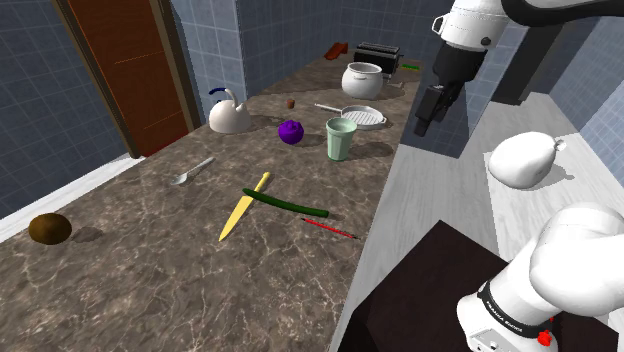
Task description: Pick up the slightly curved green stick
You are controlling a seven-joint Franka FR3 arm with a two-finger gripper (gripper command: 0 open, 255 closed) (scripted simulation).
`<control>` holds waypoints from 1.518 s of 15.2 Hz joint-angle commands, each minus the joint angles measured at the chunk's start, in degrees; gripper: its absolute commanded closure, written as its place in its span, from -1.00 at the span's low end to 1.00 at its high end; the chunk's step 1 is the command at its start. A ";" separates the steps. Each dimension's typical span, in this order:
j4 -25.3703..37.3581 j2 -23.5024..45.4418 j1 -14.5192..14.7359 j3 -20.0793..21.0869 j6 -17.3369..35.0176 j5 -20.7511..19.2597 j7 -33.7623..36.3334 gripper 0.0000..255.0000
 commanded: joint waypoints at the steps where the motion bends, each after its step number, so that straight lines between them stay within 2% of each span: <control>1: 0.00 0.00 0.00 0.00 0.00 0.00 0.00 -1.00; 7: -0.74 9.67 1.39 2.93 9.99 -0.31 -0.38 -1.00; 13: 1.08 20.91 2.36 5.92 18.89 -1.75 -0.12 -1.00; 23: 9.54 41.79 3.72 10.33 29.72 -8.16 2.54 -1.00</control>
